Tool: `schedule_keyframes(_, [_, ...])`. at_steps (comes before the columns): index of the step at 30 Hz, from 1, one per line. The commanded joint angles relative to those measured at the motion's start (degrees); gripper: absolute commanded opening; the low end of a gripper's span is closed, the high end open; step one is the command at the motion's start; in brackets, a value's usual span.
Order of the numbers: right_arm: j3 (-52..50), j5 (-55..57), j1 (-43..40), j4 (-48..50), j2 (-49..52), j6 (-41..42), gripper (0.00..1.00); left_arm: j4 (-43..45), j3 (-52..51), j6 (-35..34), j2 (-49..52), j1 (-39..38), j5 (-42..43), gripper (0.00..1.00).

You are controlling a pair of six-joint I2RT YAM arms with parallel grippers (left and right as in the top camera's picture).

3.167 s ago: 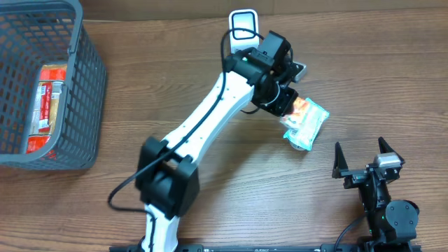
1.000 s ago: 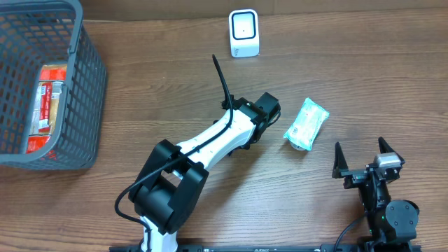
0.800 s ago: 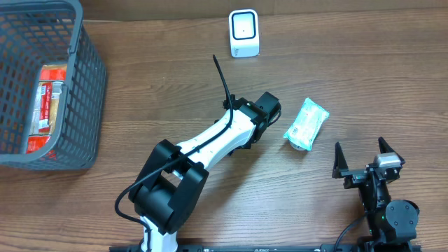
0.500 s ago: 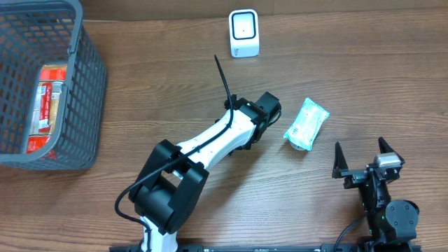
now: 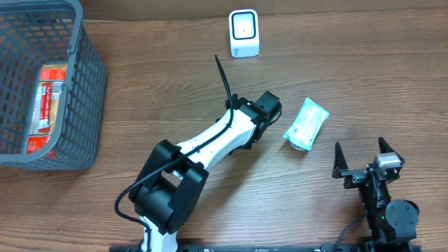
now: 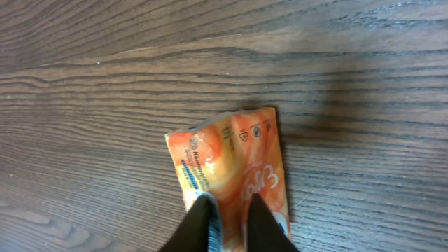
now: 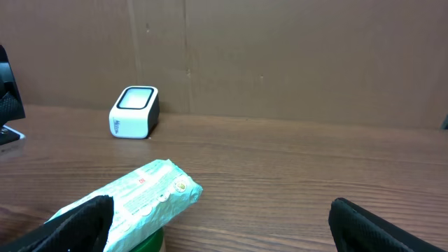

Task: Scan the item barcode

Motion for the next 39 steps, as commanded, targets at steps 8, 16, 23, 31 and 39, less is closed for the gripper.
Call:
schedule_keyframes(8, [-0.61,0.55,-0.07,0.33,-0.39,-0.26,1.0,0.17,2.54,-0.11,-0.02,-0.44,0.72,0.18])
schedule_keyframes(16, [-0.61,0.52,-0.07,0.33,-0.39,-0.24,1.0,0.57,2.86,-0.11,-0.02,-0.44,1.86,0.18])
schedule_keyframes(23, [-0.61,0.55,-0.07,0.33,-0.39,-0.24,1.0,2.71,2.86,-0.11,-0.02,-0.44,5.07,0.18])
schedule_keyframes(31, [-0.61,0.55,-0.07,0.33,-0.39,-0.26,1.0,3.04,2.89,1.64,-0.02,-0.44,4.96,0.21])
schedule_keyframes(39, [-0.61,0.55,-0.07,0.33,-0.39,-0.24,1.0,-1.49,9.66,1.73,-0.07,-0.24,3.67,0.28])
